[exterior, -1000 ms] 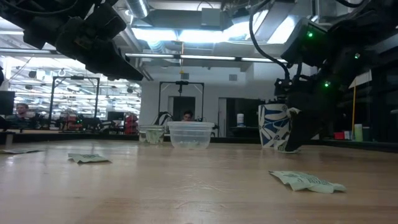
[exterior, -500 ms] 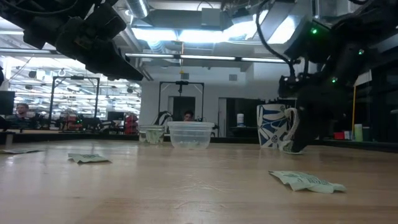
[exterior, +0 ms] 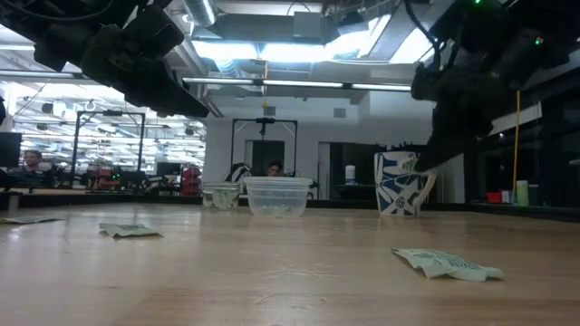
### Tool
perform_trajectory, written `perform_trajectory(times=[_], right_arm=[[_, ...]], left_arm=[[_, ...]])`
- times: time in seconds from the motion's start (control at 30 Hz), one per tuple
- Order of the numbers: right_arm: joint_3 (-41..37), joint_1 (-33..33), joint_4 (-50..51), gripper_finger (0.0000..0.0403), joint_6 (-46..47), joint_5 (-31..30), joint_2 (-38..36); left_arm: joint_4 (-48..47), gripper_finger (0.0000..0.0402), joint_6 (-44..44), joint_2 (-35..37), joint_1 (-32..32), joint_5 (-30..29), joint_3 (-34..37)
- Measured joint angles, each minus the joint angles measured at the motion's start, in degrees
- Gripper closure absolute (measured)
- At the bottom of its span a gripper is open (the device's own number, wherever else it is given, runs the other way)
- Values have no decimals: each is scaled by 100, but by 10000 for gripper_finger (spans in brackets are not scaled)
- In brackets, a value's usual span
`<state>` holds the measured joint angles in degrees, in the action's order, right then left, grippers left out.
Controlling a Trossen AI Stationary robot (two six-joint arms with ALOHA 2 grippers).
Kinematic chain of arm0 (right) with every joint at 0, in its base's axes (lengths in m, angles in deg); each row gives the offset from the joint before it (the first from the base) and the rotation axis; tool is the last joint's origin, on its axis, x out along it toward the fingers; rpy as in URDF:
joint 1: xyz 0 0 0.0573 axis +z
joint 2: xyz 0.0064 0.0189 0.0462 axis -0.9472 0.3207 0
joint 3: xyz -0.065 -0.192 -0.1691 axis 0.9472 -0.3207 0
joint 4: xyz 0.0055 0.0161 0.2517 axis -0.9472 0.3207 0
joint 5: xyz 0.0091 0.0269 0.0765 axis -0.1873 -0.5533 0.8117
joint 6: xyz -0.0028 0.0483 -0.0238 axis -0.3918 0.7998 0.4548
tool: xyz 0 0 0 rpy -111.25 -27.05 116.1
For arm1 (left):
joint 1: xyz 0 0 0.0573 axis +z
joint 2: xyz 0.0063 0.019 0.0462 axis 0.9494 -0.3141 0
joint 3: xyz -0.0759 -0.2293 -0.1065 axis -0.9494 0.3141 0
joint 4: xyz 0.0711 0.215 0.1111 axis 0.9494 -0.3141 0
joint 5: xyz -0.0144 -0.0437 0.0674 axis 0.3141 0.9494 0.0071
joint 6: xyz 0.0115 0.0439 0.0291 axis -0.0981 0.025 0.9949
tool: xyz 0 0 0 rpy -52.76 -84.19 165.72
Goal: Pick and place Stevia / Truvia into bins
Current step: Put the stevia packet into the transparent container
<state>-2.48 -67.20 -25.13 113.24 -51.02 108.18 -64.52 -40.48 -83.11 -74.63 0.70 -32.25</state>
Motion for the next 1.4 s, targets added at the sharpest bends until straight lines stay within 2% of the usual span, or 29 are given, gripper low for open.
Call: perform_trajectory(times=[0.13, 0.3, 0.4, 0.57, 0.9, 1.2, 1.4], right_arm=[[0, 0, -107, 403, -141, -16, -268], [7, -14, -883, 403, -669, -23, -347], [17, -106, -1372, 403, -905, -25, -275], [229, -284, -1402, 403, -1029, -27, 80], [2008, -405, -607, 403, -2041, 27, 1889], [3378, -684, -417, 403, -2770, 564, 3225], [4462, -824, 816, 403, -2883, 639, 3813]], left_arm=[[0, 397, 70, 0, 0, -1, 0], [0, 400, 364, 0, 0, -32, 0], [1, 397, 361, 0, 0, -125, 0], [0, 399, 358, 0, -1, -141, 0], [2, 394, 568, 0, 4, -145, 0], [15, 400, 598, 0, 4, -291, 0], [14, 394, 373, 0, 4, -289, 0]])
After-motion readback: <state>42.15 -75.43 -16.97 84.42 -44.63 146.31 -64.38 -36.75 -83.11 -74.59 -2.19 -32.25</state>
